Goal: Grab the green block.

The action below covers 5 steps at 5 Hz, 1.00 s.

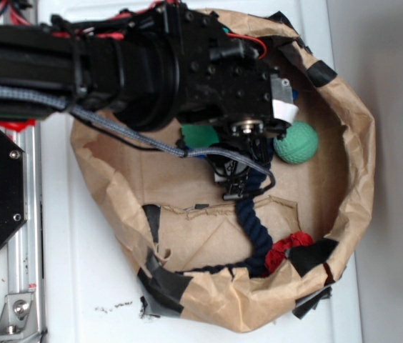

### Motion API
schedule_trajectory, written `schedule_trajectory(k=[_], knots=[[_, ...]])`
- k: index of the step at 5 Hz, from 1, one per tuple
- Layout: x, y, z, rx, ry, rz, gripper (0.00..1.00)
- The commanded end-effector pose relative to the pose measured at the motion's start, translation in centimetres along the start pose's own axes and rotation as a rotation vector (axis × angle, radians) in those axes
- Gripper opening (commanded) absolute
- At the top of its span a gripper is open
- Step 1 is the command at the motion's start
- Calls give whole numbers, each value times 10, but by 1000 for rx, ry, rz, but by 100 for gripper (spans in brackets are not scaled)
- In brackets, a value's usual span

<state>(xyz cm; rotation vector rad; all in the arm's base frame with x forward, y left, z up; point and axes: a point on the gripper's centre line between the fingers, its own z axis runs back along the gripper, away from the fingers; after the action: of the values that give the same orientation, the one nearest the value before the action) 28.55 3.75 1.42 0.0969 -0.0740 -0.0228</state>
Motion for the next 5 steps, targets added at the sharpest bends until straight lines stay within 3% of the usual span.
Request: schedule_trajectory(k=[1,2,3,4,5], knots=[[-9,-2,8,9,14,-26,0],[10,0,57,-60,-45,26,0],[13,-9,108,-154,-65,44,0],[14,-19,160,-152,-91,53,0],[14,-25,174,-130,-78,36,0]])
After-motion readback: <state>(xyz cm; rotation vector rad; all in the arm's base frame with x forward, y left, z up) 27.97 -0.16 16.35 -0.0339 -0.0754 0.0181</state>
